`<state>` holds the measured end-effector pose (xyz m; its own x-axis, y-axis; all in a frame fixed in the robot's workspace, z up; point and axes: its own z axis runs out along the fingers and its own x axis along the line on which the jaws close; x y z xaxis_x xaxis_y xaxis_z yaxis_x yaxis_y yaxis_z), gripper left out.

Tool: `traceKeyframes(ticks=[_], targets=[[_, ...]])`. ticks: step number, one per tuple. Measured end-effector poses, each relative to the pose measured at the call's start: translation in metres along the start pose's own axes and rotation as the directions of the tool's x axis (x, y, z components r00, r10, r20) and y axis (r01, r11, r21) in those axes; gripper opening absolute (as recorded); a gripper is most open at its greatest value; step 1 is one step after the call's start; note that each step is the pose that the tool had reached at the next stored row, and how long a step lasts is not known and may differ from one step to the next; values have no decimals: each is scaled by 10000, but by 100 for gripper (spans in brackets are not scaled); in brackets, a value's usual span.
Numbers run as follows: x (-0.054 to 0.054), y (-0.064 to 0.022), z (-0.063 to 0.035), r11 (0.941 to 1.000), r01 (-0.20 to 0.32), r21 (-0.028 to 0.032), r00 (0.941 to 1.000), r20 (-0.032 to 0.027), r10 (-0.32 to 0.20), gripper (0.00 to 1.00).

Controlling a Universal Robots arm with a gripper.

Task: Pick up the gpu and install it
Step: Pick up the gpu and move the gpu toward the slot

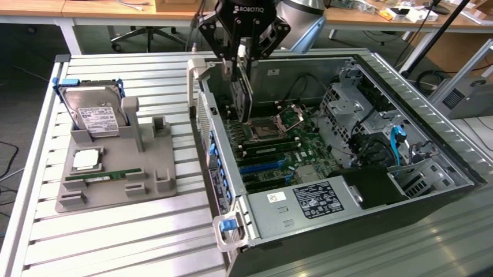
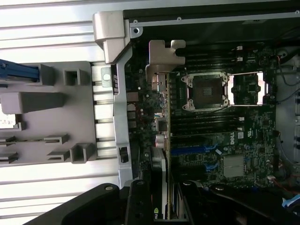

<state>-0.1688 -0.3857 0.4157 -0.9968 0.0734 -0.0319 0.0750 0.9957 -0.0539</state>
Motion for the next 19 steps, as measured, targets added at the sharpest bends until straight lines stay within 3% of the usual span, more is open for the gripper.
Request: traceKeyframes(ticks=[19], targets=[[-107, -55, 79, 10000, 1, 2, 10000, -1, -1, 27]])
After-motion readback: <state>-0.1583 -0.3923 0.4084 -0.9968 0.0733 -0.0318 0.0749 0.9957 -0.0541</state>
